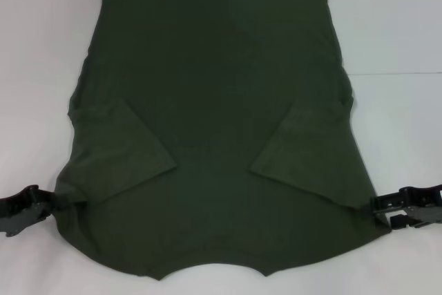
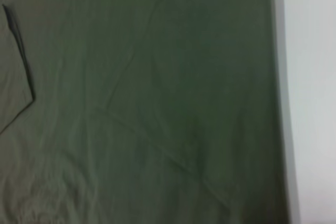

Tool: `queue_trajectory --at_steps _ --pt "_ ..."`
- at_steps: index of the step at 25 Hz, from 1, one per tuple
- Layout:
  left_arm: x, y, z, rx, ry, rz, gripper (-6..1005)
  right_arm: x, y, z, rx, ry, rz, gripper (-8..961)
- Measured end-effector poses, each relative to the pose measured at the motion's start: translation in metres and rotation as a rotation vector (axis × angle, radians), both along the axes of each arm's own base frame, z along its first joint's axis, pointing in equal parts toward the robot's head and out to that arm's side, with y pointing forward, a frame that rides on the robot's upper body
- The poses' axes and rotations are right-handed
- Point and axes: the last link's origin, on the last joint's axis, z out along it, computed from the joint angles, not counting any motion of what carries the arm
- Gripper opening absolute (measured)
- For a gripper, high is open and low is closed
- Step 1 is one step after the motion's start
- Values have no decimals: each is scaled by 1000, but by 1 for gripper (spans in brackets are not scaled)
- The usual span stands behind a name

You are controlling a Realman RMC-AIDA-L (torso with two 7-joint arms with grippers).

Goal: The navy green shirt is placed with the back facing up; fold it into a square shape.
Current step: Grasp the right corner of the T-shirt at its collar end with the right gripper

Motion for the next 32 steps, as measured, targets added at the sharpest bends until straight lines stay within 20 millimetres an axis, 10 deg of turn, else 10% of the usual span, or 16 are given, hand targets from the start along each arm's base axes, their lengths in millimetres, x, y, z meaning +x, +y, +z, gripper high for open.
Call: queue_trajectory --at_steps 32 --pt "2 2 2 19 -13 -10 29 0 4 1 18 -11 26 900"
